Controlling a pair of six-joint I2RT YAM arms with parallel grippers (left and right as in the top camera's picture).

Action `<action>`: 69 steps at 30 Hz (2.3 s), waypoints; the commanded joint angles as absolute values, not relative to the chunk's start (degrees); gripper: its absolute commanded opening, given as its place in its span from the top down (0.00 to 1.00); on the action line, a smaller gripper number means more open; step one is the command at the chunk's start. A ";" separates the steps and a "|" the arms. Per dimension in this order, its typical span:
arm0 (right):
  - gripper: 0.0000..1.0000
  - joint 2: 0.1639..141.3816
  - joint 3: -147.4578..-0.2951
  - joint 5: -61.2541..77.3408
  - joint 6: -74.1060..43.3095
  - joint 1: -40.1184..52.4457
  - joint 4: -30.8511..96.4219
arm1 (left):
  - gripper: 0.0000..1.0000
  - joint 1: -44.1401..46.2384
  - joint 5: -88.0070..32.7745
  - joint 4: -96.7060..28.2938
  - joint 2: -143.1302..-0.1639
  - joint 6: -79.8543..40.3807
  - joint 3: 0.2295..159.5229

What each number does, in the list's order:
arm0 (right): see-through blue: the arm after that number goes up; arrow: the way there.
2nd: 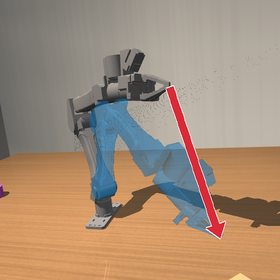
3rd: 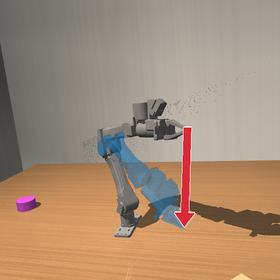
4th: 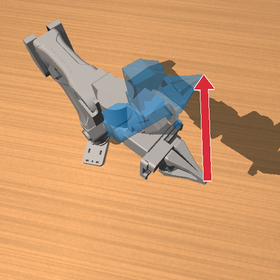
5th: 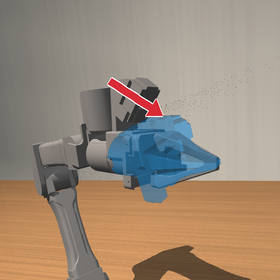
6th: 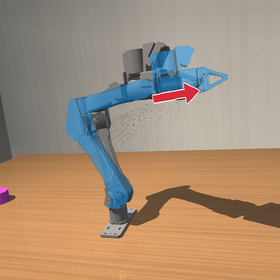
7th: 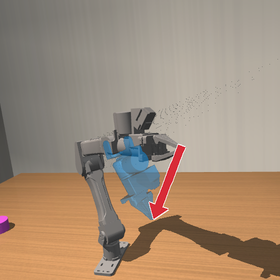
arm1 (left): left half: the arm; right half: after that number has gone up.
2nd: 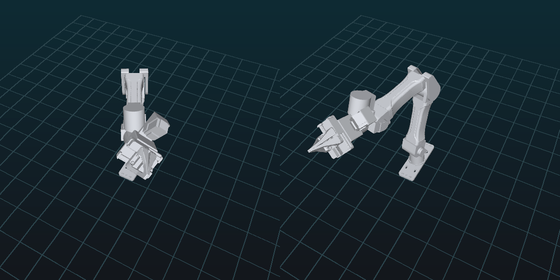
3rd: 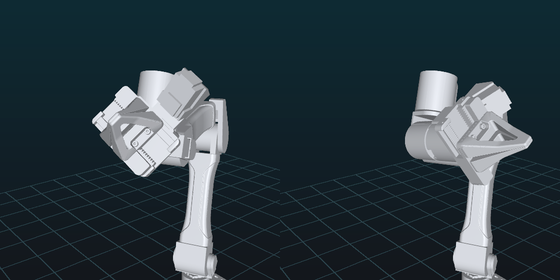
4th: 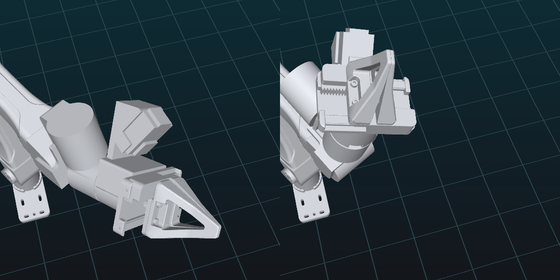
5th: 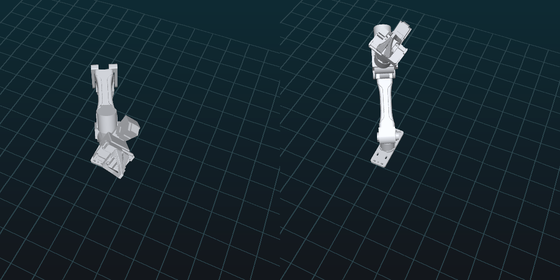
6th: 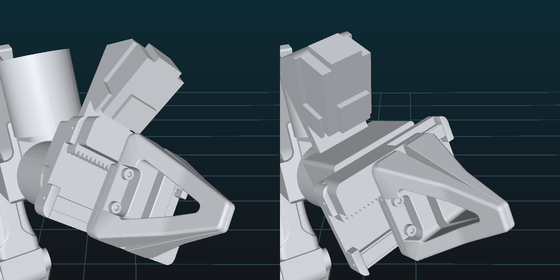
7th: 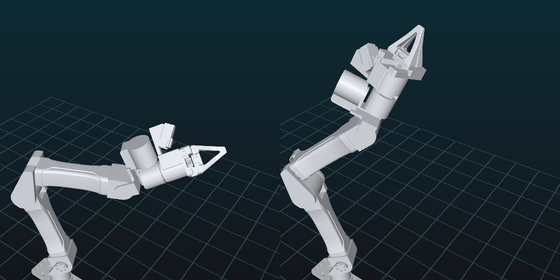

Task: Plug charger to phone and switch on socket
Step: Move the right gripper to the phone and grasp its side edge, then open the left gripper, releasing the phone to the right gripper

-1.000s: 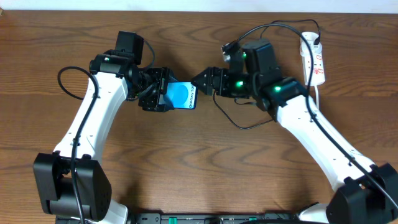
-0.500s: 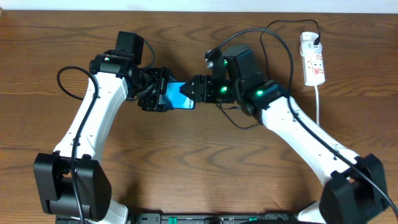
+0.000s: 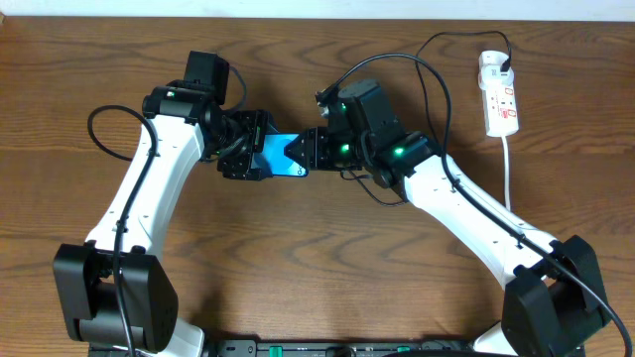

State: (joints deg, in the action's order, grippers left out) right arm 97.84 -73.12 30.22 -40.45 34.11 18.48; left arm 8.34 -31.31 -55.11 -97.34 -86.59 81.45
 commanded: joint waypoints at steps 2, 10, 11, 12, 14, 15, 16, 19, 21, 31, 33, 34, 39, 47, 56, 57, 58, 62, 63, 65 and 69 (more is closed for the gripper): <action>0.67 98.41 -73.69 28.86 -41.76 35.22 17.93 | 0.93 8.12 -30.79 -55.24 -95.81 -86.04 81.62; 0.73 98.65 -73.69 28.82 -41.74 35.75 17.17 | 0.92 8.12 -31.42 -55.29 -95.81 -86.04 81.62; 0.74 98.65 -73.69 28.80 -41.71 35.79 17.06 | 0.93 8.12 -31.90 -55.27 -95.81 -86.04 81.62; 0.75 98.65 -73.69 28.82 -41.74 35.79 16.91 | 0.93 8.12 -32.56 -55.27 -95.81 -86.04 81.62; 0.76 98.65 -73.69 28.82 -41.74 35.79 16.91 | 0.92 8.12 -32.99 -55.27 -95.81 -86.02 81.62; 0.76 98.65 -73.69 28.82 -41.74 35.81 16.91 | 0.93 8.12 -33.01 -55.29 -95.81 -86.04 81.62; 0.76 98.70 -73.69 28.82 -41.74 35.88 16.91 | 0.93 8.12 -33.01 -55.29 -95.81 -86.04 81.62; 0.79 98.70 -73.69 28.77 -41.74 36.01 16.91 | 0.93 8.12 -33.01 -55.29 -95.81 -86.02 81.62; 0.81 98.70 -73.69 28.60 -41.74 36.10 16.91 | 0.92 8.12 -33.04 -55.29 -95.81 -86.04 81.62; 0.89 98.70 -73.69 28.14 -41.74 36.10 16.91 | 0.93 8.12 -33.21 -55.27 -95.81 -86.04 81.62; 0.90 98.70 -73.69 28.14 -41.76 36.10 16.91 | 0.93 8.12 -33.21 -55.27 -95.81 -86.02 81.62; 0.90 98.70 -73.69 28.14 -41.76 36.10 16.88 | 0.93 8.12 -33.21 -55.29 -95.81 -86.04 81.62; 0.93 98.70 -73.69 27.94 -41.76 36.10 16.80 | 0.92 8.12 -33.21 -55.29 -95.81 -86.04 81.62; 0.99 98.70 -73.71 27.97 -42.37 36.10 15.86 | 0.93 8.12 -33.21 -55.27 -95.81 -86.02 81.62; 0.99 98.70 -73.71 27.97 -42.37 35.53 14.72 | 0.93 8.10 -33.15 -55.24 -95.81 -86.04 81.62; 0.99 98.70 -73.71 27.97 -42.35 35.14 14.57 | 0.93 8.10 -33.04 -55.24 -95.81 -86.04 81.62; 0.99 98.70 -73.71 27.97 -42.26 34.72 14.50 | 0.92 8.10 -32.67 -55.24 -95.81 -86.04 81.62; 0.99 98.70 -73.71 28.12 -41.25 32.23 14.66 | 0.86 8.03 -30.55 -55.24 -95.81 -84.53 81.62; 0.99 98.67 -73.71 28.21 -40.62 31.42 14.87 | 0.85 8.03 -30.04 -55.22 -95.81 -83.50 81.62; 0.99 98.56 -73.71 28.29 -39.66 29.87 15.51 | 0.78 8.03 -28.51 -55.22 -95.81 -80.84 81.62; 0.99 98.15 -73.71 30.04 -38.15 26.94 16.78 | 0.63 8.05 -25.43 -55.22 -95.81 -71.79 81.62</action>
State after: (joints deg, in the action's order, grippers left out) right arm 99.02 -72.58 28.03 -40.66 28.97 16.73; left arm 8.03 -29.39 -55.11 -96.86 -79.64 81.47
